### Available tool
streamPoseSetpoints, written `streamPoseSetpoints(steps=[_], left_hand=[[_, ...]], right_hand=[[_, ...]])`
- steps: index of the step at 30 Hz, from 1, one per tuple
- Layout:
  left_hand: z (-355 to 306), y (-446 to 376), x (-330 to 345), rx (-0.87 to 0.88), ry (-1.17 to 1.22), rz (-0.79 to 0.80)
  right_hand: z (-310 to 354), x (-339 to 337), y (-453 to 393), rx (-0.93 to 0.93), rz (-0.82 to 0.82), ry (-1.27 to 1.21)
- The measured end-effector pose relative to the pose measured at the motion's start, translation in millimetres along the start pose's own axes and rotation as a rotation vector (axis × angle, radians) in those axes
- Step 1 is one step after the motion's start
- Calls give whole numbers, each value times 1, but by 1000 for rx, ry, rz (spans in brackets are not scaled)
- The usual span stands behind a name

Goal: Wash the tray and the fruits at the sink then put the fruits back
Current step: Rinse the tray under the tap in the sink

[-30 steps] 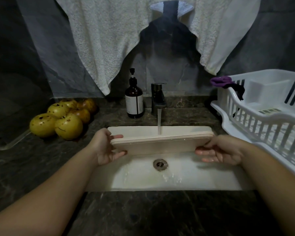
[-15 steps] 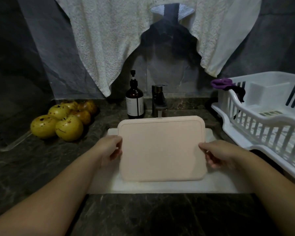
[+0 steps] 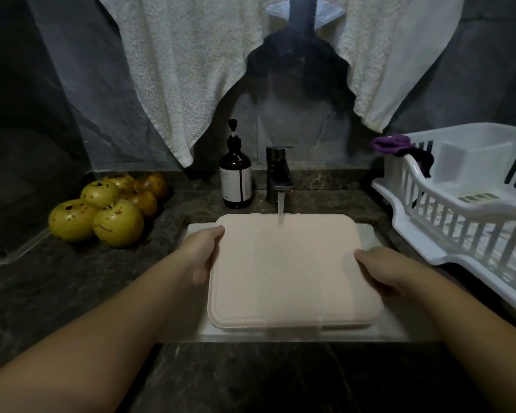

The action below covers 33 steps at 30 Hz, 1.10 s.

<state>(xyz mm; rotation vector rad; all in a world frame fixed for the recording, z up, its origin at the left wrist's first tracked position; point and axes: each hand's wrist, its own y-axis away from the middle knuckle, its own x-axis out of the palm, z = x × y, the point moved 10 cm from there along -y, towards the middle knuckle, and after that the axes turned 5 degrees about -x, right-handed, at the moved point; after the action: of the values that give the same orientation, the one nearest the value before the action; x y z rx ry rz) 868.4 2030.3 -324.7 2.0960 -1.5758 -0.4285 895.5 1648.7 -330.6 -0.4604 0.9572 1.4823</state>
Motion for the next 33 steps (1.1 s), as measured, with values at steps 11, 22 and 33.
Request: streamPoseSetpoints(steps=[11,22,33], left_hand=[[4,-12,22,17,45,24],[4,-16,16,39,58,-20],[1,-14,6,56,123,-35]], right_hand=[[145,60,17,-334,-226,498],[187,109,5,-300,-233,449],[205,109,39,-678,-154,655]])
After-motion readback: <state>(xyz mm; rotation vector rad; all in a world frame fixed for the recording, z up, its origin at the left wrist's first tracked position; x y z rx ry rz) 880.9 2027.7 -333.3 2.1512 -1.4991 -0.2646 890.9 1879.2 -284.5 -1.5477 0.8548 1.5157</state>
